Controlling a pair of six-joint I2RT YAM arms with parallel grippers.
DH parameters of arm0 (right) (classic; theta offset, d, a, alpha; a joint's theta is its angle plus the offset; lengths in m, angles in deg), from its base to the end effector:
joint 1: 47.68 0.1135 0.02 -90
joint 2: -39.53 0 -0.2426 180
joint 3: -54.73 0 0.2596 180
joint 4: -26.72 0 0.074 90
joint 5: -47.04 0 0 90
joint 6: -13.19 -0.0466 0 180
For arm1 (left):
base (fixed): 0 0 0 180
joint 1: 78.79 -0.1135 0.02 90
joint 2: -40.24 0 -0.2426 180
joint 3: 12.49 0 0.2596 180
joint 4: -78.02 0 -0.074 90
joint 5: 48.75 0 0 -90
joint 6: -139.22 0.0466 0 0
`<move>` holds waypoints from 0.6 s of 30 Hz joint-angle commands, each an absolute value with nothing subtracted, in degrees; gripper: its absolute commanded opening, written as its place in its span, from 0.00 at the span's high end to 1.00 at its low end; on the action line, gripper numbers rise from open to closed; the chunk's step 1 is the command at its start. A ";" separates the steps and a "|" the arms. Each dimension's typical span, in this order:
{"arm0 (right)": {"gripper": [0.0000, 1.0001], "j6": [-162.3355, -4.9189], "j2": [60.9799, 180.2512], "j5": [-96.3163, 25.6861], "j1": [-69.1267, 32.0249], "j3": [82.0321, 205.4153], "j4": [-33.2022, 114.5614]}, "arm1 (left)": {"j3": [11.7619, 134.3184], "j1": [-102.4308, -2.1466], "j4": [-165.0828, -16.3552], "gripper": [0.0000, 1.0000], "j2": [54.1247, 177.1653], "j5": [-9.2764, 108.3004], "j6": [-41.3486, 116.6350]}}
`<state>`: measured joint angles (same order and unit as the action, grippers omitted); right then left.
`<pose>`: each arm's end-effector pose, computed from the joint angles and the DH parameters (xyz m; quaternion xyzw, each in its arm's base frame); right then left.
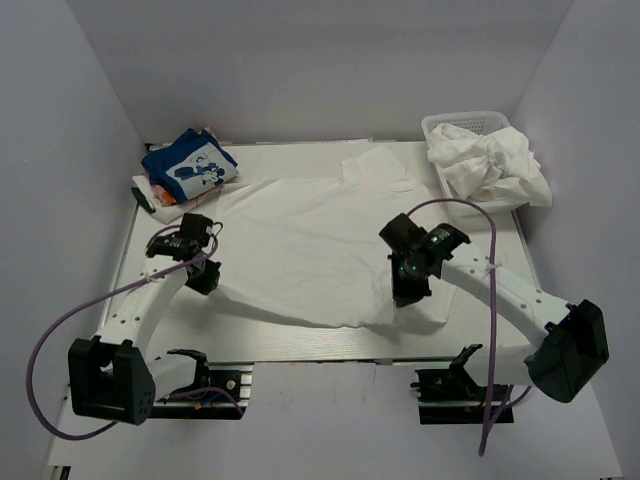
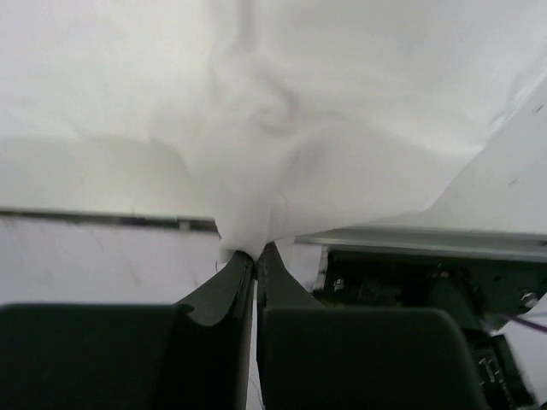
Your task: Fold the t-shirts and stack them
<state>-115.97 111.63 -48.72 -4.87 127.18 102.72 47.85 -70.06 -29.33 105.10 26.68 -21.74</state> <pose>0.1755 0.1562 0.2293 -0.0253 0.9906 0.0442 0.1269 0.2016 -0.0191 0.1965 -0.5215 0.8366 0.0257 0.1658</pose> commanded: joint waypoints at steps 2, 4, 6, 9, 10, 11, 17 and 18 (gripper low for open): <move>1.00 -107.33 115.63 -54.81 -10.67 135.05 99.24 | 55.44 -70.44 -32.10 1.00 110.70 22.80 -21.44; 1.00 -105.74 117.92 -55.00 -14.00 137.68 96.95 | 58.87 -70.96 -33.33 1.00 113.26 21.48 -20.65; 1.00 -102.66 121.34 -55.26 -16.29 141.72 96.08 | 61.85 -70.97 -33.86 1.00 117.38 18.85 -20.65; 1.00 -100.19 125.64 -56.23 -20.07 145.93 93.45 | 65.28 -72.28 -35.52 1.00 121.35 17.61 -20.65; 1.00 -99.06 126.54 -56.14 -22.17 146.83 92.56 | 66.16 -72.98 -36.57 1.00 123.97 17.61 -20.65; 1.00 -98.00 127.59 -55.36 -22.71 147.80 91.95 | 67.04 -72.99 -38.59 1.00 125.48 17.09 -19.87; 1.00 -91.14 141.20 -55.26 -27.46 159.66 89.05 | 78.72 -74.83 -42.55 1.00 139.71 19.36 -16.70; 1.00 -89.14 143.66 -54.65 -28.25 160.54 87.56 | 80.05 -75.44 -42.56 1.00 144.08 20.50 -16.70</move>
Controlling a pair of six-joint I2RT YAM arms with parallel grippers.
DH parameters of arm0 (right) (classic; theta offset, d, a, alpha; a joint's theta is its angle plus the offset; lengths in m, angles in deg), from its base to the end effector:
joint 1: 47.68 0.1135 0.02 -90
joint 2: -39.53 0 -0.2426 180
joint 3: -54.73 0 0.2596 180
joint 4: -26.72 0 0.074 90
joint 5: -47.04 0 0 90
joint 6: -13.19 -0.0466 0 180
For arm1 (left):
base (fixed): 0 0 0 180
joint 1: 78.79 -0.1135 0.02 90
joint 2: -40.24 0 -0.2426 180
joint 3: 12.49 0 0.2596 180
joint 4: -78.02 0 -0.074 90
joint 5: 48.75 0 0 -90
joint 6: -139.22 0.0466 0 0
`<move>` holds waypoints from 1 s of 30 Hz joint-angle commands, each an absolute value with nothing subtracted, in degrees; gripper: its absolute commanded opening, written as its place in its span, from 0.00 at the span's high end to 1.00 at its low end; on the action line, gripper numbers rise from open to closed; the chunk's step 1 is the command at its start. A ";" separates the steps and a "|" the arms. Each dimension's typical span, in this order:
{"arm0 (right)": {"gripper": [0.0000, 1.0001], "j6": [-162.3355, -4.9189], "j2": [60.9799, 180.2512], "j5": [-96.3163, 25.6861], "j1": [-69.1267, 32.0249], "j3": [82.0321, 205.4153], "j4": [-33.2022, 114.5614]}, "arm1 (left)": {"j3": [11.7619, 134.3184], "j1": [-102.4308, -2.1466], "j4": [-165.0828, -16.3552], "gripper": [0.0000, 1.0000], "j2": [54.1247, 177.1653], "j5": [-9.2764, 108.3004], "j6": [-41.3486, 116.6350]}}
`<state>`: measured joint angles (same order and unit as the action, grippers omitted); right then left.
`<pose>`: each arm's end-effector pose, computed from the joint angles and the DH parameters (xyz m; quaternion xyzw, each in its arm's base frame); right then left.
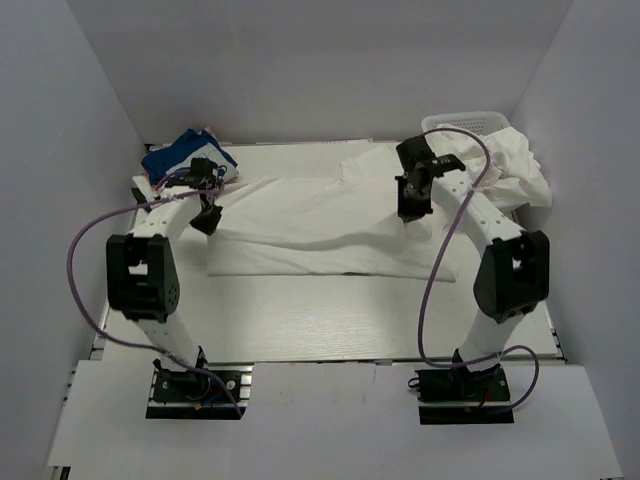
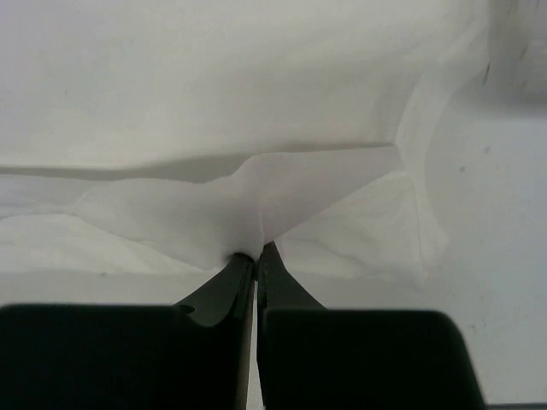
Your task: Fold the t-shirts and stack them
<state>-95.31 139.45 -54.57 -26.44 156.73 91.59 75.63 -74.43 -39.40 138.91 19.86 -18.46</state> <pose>0.3538 0.1274 0.2555 0.0007 0.9672 -0.0129 0.2535 0.3461 -0.0093 0.1935 -0.5334 0.8131 0.0637 0.2245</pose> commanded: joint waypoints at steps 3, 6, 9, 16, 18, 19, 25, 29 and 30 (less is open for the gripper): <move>0.95 -88.33 150.08 -54.65 -29.91 167.57 85.96 | 86.46 -75.98 -40.91 0.79 149.82 21.04 -16.17; 0.32 -89.12 157.91 -56.58 -30.71 177.14 90.34 | 92.62 -75.98 -37.74 0.00 154.05 21.04 -14.16; 0.10 -89.38 158.99 -54.83 -30.19 180.95 91.16 | 94.04 -75.98 -36.94 0.00 152.40 20.43 -12.04; 0.10 -91.92 146.86 -43.75 -29.92 157.05 75.26 | 84.73 -75.45 -41.32 0.00 139.32 22.86 -6.34; 0.10 -93.07 146.32 -37.34 -29.92 152.47 73.93 | 81.56 -75.45 -44.05 0.00 138.68 24.81 -3.61; 0.10 -92.90 146.32 -35.68 -29.75 151.16 72.97 | 81.55 -75.45 -44.92 0.00 138.15 27.16 -2.47; 0.10 -93.25 150.01 -30.74 -28.35 151.05 65.76 | 77.61 -74.92 -44.93 0.00 137.62 30.97 1.59; 0.10 -95.00 156.33 -29.96 -27.82 157.73 64.80 | 76.37 -75.45 -44.14 0.00 135.25 30.97 2.20; 0.10 -95.79 158.43 -29.34 -27.81 160.17 63.65 | 76.37 -75.45 -43.62 0.00 134.73 30.36 2.20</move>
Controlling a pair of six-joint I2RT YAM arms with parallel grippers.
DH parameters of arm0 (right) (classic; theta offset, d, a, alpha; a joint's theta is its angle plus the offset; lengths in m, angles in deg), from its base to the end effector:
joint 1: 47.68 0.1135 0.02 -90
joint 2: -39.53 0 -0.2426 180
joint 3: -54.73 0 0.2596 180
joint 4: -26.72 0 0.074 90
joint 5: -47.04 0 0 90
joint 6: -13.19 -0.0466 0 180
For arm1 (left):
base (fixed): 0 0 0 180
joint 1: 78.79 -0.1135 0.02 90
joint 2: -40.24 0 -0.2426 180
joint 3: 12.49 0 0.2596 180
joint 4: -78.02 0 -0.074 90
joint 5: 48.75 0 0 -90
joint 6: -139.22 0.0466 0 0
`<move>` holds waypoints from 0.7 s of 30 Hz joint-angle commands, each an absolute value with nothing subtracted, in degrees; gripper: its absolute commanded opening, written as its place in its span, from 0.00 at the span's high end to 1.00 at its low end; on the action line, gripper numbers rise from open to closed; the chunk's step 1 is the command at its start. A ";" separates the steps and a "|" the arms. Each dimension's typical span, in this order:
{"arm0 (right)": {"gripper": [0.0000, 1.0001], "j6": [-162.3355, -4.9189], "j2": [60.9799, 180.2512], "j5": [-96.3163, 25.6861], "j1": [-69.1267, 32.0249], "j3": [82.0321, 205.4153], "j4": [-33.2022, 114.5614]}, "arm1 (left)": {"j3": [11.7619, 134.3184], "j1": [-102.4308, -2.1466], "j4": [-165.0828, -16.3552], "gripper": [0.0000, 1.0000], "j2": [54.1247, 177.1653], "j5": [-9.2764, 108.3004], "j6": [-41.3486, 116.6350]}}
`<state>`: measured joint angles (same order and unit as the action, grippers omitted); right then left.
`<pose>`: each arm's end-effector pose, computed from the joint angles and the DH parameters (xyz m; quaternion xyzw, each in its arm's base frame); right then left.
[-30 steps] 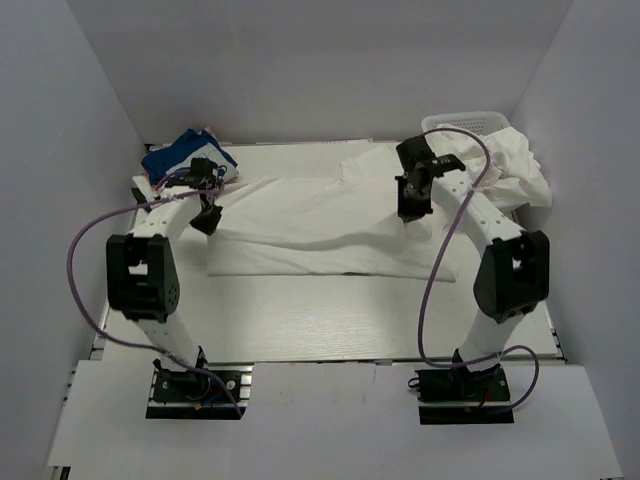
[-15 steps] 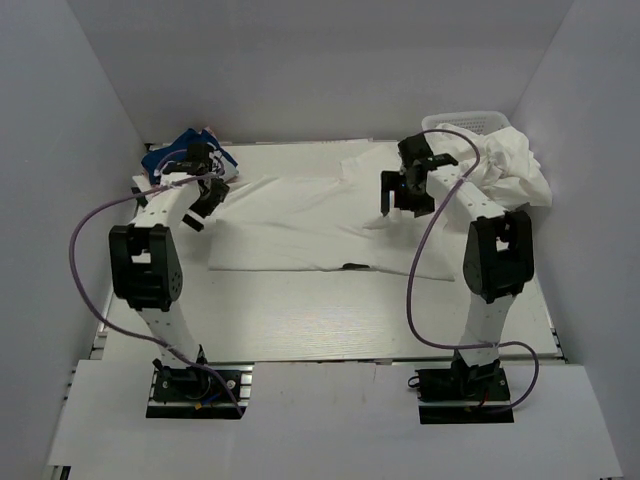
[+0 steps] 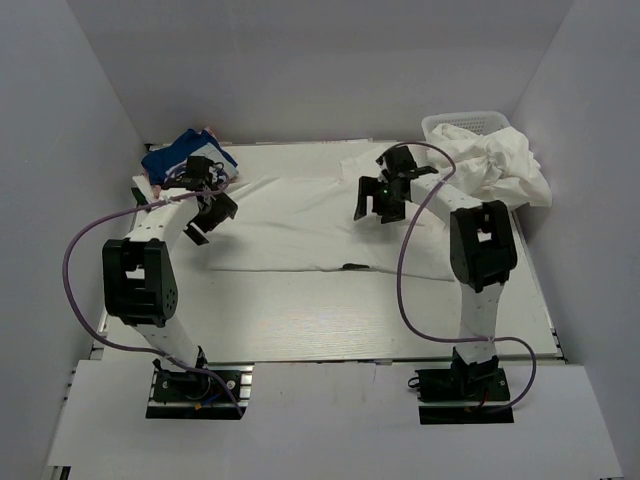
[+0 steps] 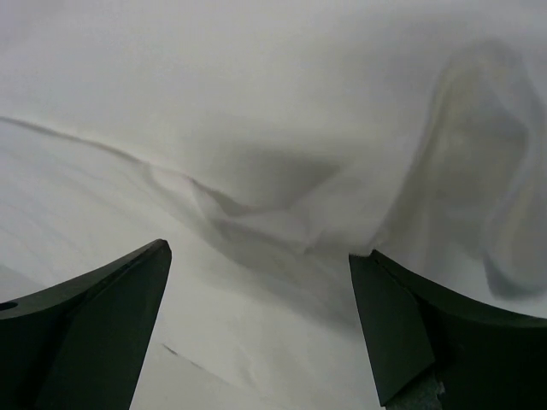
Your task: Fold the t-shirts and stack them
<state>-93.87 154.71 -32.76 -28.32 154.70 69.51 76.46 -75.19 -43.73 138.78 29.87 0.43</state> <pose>0.4098 0.1527 0.1633 -0.0437 0.9568 0.1670 0.2341 0.3570 -0.0132 0.1993 -0.3928 0.8942 0.0029 0.2145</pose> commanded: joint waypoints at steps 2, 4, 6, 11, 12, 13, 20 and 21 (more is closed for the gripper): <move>0.10 -97.46 163.87 -28.89 -27.73 167.19 62.41 | 75.84 -75.45 -43.62 0.00 134.03 29.65 2.72; 0.10 -99.65 168.44 -28.03 -28.16 177.78 63.54 | 75.84 -75.45 -43.09 0.00 134.02 29.65 2.73; 0.10 -100.89 171.28 -27.58 -28.52 181.80 64.96 | 76.36 -75.45 -42.56 0.00 133.49 29.13 2.73; 0.10 -101.43 165.77 -34.68 -28.60 177.02 64.08 | 76.37 -75.45 -43.79 0.00 134.71 30.79 4.04; 0.10 -101.25 164.61 -35.74 -28.95 173.07 63.82 | 77.59 -74.93 -43.79 0.00 135.24 30.79 4.05; 0.10 -100.12 160.60 -36.10 -29.22 168.59 63.03 | 78.21 -74.92 -43.79 0.00 136.12 31.57 4.74; 0.10 -99.92 151.95 -37.76 -30.80 150.99 60.65 | 79.45 -74.39 -48.52 0.00 140.52 38.95 4.75; 0.10 -100.28 150.12 -38.21 -30.89 149.06 60.82 | 78.84 -74.39 -49.41 0.00 141.13 39.49 4.75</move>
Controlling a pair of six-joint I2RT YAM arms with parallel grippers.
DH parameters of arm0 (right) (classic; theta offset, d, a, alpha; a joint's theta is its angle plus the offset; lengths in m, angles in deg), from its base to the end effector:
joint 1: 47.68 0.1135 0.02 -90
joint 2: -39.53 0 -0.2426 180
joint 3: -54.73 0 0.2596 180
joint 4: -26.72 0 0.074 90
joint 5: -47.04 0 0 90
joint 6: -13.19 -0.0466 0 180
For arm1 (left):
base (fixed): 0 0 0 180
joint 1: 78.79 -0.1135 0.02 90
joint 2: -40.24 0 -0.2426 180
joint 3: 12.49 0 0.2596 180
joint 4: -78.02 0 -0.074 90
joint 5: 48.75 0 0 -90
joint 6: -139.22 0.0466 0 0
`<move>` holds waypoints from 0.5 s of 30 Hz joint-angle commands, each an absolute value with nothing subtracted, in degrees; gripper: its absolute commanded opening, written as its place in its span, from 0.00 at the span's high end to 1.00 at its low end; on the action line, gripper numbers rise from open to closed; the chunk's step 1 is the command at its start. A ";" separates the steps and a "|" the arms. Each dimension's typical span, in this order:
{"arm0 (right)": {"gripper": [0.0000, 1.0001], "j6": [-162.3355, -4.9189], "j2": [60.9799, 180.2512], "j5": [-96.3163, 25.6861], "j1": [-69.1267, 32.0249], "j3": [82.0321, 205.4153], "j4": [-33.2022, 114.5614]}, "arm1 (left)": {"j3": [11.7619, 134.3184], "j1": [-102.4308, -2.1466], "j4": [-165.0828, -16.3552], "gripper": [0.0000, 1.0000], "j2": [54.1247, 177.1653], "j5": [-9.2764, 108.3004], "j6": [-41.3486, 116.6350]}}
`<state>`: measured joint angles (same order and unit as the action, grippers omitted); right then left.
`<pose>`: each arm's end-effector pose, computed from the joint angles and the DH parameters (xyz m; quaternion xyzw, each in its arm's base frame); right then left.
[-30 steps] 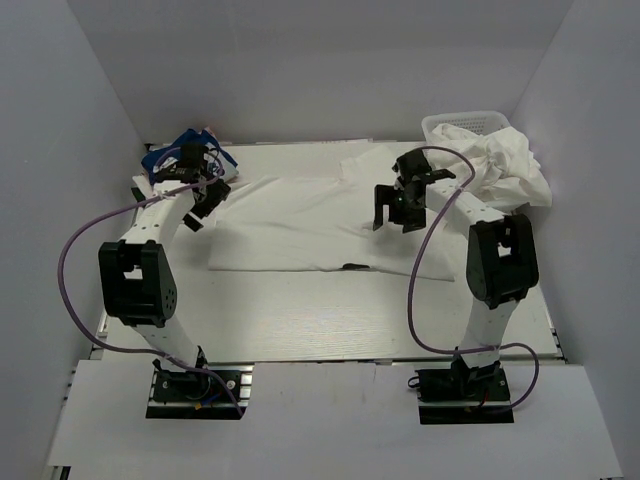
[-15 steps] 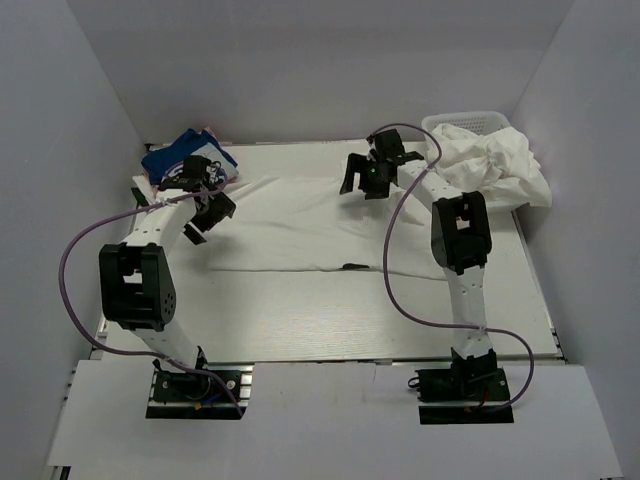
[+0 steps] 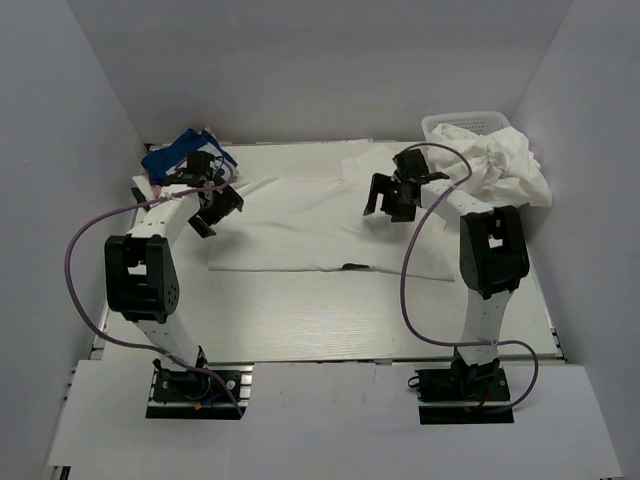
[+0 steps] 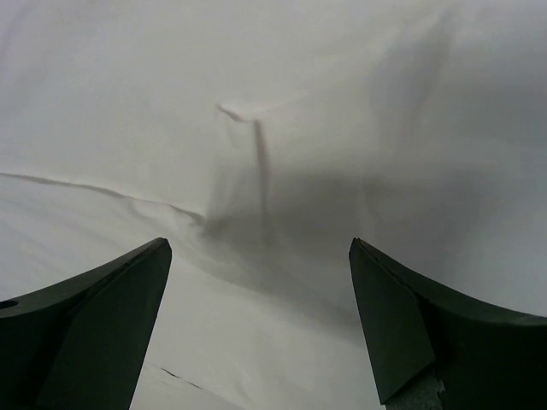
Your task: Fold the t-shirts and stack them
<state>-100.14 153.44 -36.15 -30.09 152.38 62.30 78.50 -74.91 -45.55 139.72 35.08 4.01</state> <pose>0.4195 0.1388 0.1680 0.0278 0.9432 0.1667 0.2861 0.3672 -0.0199 0.2055 -0.3549 0.9079 -0.0423 0.2190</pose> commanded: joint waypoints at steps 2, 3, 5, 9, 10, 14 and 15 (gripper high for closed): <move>0.10 -100.28 147.74 -38.73 -31.15 145.37 59.86 | 78.30 -74.39 -50.73 0.00 143.41 41.15 4.75; 0.10 -100.19 146.16 -39.52 -31.33 142.74 59.42 | 78.30 -74.39 -50.73 0.00 144.29 41.68 4.75; 0.10 -100.63 143.26 -40.67 -30.98 138.07 57.85 | 77.69 -73.87 -50.73 0.00 146.48 42.21 4.75; 0.10 -103.26 135.28 -41.28 -30.89 124.56 54.24 | 73.30 -73.34 -50.21 0.00 147.03 42.74 4.14; 0.10 -103.44 134.46 -41.29 -30.98 123.12 53.97 | 71.90 -72.82 -50.21 0.00 147.03 42.74 3.53; 0.10 -105.11 129.28 -41.20 -30.37 115.56 57.30 | 61.54 -72.29 -49.50 0.00 141.85 40.73 2.90; 0.10 -105.37 125.79 -40.85 -30.36 111.72 58.09 | 59.78 -72.28 -48.63 0.00 140.54 40.72 2.38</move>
<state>-103.45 130.38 -40.34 -30.73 117.67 54.94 65.88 -72.96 -52.89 142.61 41.28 3.44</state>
